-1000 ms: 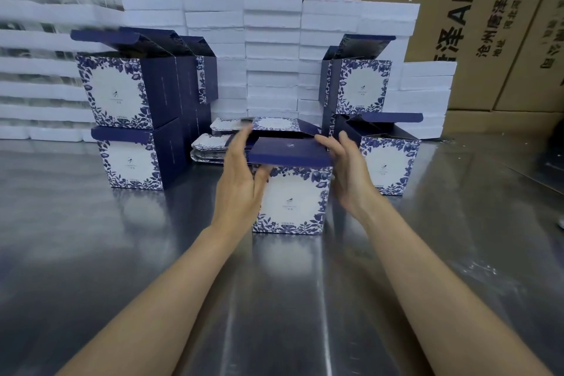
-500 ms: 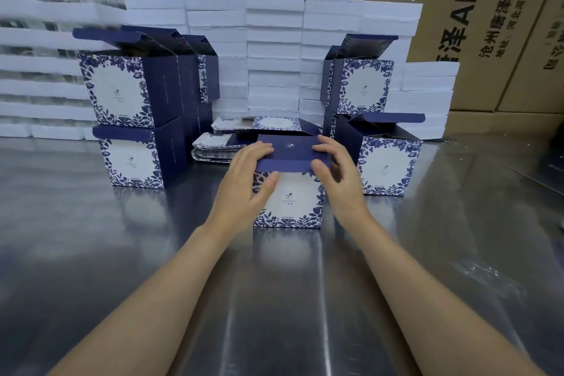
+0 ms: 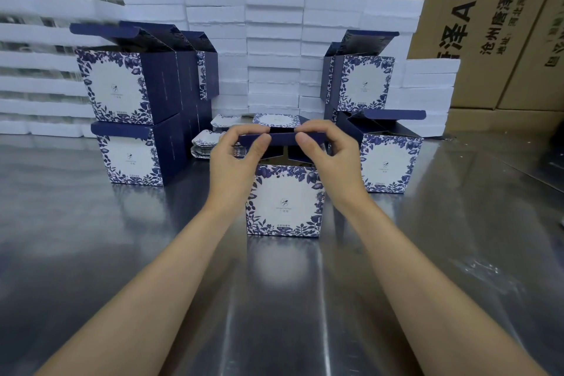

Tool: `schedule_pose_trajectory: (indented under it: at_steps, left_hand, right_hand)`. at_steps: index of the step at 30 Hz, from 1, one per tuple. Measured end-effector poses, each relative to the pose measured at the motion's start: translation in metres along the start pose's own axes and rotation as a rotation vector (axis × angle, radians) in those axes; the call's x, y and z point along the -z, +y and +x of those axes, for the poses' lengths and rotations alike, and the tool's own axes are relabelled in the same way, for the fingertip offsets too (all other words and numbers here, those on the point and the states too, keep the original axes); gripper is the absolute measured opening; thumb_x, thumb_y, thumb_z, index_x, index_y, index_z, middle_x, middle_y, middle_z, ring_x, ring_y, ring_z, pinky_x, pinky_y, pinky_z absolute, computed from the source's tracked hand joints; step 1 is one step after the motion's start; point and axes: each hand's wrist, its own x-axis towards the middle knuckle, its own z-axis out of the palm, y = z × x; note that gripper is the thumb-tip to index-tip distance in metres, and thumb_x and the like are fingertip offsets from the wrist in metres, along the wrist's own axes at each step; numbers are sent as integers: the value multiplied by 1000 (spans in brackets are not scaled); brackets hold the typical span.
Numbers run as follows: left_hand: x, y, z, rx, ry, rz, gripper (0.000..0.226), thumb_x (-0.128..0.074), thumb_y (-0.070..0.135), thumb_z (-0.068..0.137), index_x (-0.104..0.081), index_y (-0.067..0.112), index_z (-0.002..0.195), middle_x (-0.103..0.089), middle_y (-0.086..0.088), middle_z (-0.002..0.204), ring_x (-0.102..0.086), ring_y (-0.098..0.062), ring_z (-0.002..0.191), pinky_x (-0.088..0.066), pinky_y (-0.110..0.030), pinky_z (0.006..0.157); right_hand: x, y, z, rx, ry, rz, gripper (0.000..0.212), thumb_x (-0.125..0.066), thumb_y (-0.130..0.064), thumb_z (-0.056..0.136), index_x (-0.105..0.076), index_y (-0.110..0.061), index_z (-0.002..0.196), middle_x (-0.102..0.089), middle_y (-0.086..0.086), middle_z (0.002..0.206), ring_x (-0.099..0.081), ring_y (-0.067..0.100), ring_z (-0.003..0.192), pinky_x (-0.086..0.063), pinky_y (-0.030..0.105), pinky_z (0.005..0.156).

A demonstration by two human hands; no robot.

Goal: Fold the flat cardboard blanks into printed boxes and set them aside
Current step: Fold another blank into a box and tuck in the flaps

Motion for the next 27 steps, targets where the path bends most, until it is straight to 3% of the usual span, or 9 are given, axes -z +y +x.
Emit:
schedule_pose_trajectory:
  at_steps: [2,5,9,11,14,16,19,24,27]
  left_hand:
    - [1,0,1,-4,18,-4,6,-68,15,89,-67,21,88,-69,6,94,-63,-8,93,-49,-24,86]
    - [1,0,1,-28,5,36,9,-70,10,86,-67,17,81,-66,9,84,-60,0,81,-46,-15,78]
    - [5,1,2,-68,-19,91,10,-73,17,84,-70,26,86,-67,7,93,-62,-10,93,-46,-19,84]
    - [6,2,1,-175,-44,198,13,-75,20,83,-70,29,92,-64,16,95,-57,-10,99,-43,-20,88]
    - [1,2,-4,-303,-70,276,13,-75,20,82,-72,27,93,-66,6,93,-53,-14,99,-39,-21,88]
    - [-1,2,-5,-277,-55,220,12,-76,16,80,-73,24,88,-66,0,86,-55,-20,92,-42,-27,84]
    - [-1,2,-4,-254,-34,197,12,-78,11,77,-72,21,83,-62,-4,75,-53,-17,81,-42,-30,76]
    - [3,3,-1,-87,-32,40,27,-73,12,84,-68,30,103,-70,6,98,-63,-5,96,-48,-17,82]
    - [5,1,1,-14,-2,-3,11,-68,16,89,-70,23,97,-72,13,93,-65,-3,91,-50,-21,83]
  right_hand:
    - [0,1,-1,-1,-20,-26,21,-68,-10,87,-68,-31,86,-66,-13,92,-60,17,100,-45,29,93]
    - [2,4,0,3,2,-107,26,-70,-11,85,-67,-36,81,-65,-18,87,-55,3,98,-41,20,91]
    - [3,3,1,5,2,-123,24,-70,-14,85,-67,-37,84,-64,-23,88,-54,-2,96,-38,14,84]
    - [0,2,-1,26,-14,-119,22,-70,-12,85,-68,-33,86,-64,-19,91,-56,5,98,-41,18,87]
    - [-8,3,-5,112,-29,-154,11,-69,-8,86,-72,-18,89,-66,-8,92,-59,15,99,-46,31,92]
    - [-9,6,-7,142,-23,-172,7,-68,-5,86,-73,-9,90,-66,-2,94,-61,18,99,-48,38,91]
    - [-11,8,-9,82,7,-124,8,-66,-3,88,-73,-5,91,-65,3,98,-62,17,98,-51,36,84]
    - [-5,9,-2,0,205,55,15,-69,1,84,-71,-13,91,-68,6,103,-64,13,101,-47,22,88]
    - [-1,10,1,-19,249,93,22,-72,2,81,-70,-19,89,-66,10,109,-63,18,107,-46,20,89]
